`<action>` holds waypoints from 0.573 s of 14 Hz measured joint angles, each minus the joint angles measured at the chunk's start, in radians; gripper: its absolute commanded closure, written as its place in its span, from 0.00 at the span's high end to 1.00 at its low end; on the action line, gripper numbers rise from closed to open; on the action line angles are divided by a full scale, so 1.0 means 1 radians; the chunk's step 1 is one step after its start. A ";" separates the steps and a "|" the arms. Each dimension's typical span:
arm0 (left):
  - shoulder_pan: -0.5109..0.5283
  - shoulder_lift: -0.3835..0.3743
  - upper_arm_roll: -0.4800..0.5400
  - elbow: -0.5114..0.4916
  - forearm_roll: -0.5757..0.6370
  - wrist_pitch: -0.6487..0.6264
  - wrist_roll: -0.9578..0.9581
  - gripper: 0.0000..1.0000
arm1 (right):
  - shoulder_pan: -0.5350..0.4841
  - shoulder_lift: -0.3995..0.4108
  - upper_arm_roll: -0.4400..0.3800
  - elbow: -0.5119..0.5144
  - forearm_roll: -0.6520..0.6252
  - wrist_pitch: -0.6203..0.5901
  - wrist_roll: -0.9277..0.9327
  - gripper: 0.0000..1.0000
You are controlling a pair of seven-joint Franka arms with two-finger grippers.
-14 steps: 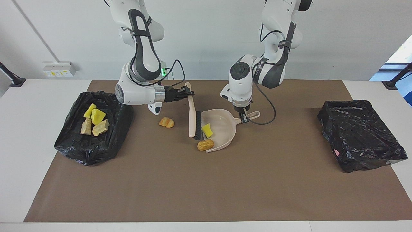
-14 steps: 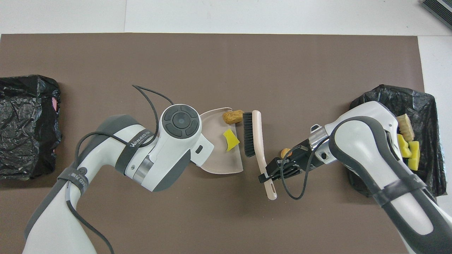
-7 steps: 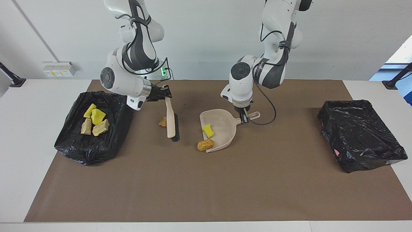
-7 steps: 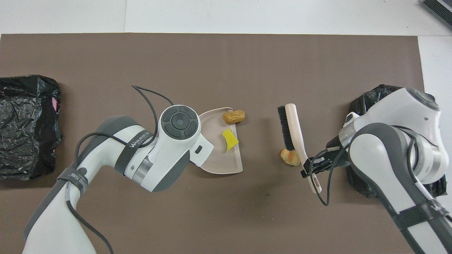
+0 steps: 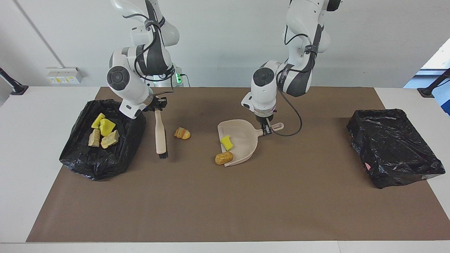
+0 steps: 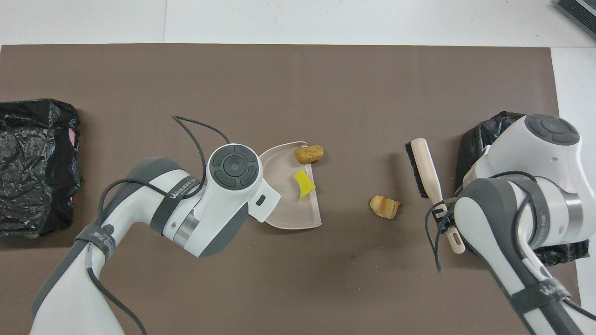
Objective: Sweep and dump trash in bin
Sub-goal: 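Sweep the remaining pieces toward the dustpan again with the right gripper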
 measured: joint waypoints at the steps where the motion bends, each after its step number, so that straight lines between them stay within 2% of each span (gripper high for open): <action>1: 0.000 -0.002 0.000 -0.005 0.000 0.006 0.000 0.18 | 0.011 -0.024 0.003 -0.048 -0.015 0.024 0.037 0.00; 3: 0.000 -0.009 0.000 -0.015 0.000 0.011 0.000 0.39 | 0.047 -0.069 0.010 -0.145 -0.021 0.060 0.111 0.00; 6: 0.000 -0.018 0.000 -0.047 0.000 0.013 0.000 0.41 | 0.091 -0.088 0.015 -0.224 -0.009 0.100 0.163 0.00; 8: 0.000 -0.024 0.000 -0.065 0.000 0.028 0.000 0.40 | 0.107 -0.084 0.017 -0.246 0.066 0.137 0.164 0.00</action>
